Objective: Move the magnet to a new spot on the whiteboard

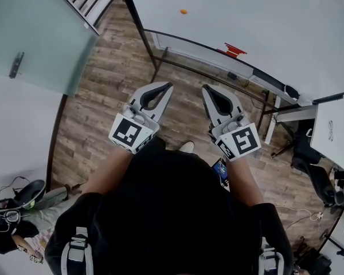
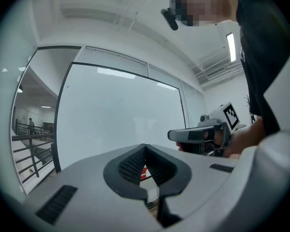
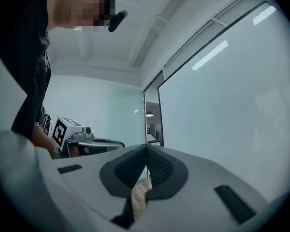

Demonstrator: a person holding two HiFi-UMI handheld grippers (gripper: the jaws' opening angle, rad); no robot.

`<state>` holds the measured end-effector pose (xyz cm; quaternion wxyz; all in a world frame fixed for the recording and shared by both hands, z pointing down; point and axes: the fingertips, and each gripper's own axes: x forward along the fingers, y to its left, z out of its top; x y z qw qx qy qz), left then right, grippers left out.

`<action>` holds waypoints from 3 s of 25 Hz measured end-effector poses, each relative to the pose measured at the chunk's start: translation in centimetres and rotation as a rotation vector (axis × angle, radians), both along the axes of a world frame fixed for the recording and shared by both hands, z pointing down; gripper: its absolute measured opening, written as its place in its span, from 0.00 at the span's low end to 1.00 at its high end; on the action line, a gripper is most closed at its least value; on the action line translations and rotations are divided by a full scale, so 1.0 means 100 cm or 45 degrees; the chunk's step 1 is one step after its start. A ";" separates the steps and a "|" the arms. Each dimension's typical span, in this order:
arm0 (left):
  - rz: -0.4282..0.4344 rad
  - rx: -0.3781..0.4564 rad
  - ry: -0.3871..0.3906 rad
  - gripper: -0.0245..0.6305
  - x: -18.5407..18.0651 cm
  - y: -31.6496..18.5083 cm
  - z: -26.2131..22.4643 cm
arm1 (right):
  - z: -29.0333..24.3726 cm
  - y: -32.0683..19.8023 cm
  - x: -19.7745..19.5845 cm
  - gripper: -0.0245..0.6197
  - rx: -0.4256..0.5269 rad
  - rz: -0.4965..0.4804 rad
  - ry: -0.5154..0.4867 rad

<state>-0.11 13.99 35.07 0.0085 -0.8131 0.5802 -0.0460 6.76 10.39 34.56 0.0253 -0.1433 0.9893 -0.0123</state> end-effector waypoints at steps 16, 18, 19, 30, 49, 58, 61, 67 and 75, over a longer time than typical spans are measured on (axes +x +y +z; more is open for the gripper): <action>0.101 0.043 0.017 0.04 -0.094 -0.098 0.005 | 0.020 -0.086 -0.094 0.04 -0.017 0.106 0.075; 0.124 0.029 0.027 0.04 -0.117 -0.117 0.007 | 0.023 -0.104 -0.115 0.04 -0.035 0.139 0.077; 0.137 0.021 0.035 0.04 -0.128 -0.126 0.008 | 0.025 -0.113 -0.125 0.04 -0.040 0.158 0.084; 0.317 0.012 0.039 0.04 -0.229 -0.211 0.017 | 0.039 -0.197 -0.219 0.04 -0.066 0.462 0.153; 0.575 -0.064 0.048 0.04 -0.281 -0.280 0.077 | 0.106 -0.293 -0.260 0.04 -0.101 1.073 0.249; 0.606 -0.063 0.042 0.04 -0.277 -0.298 0.087 | 0.132 -0.318 -0.258 0.05 -0.120 1.128 0.309; 0.609 -0.054 0.026 0.04 -0.273 -0.306 0.088 | 0.139 -0.326 -0.256 0.11 -0.127 1.140 0.311; 0.614 -0.070 0.019 0.04 -0.271 -0.313 0.094 | 0.146 -0.333 -0.257 0.16 -0.133 1.145 0.302; 0.628 -0.086 0.009 0.04 -0.270 -0.320 0.100 | 0.151 -0.341 -0.258 0.23 -0.138 1.164 0.305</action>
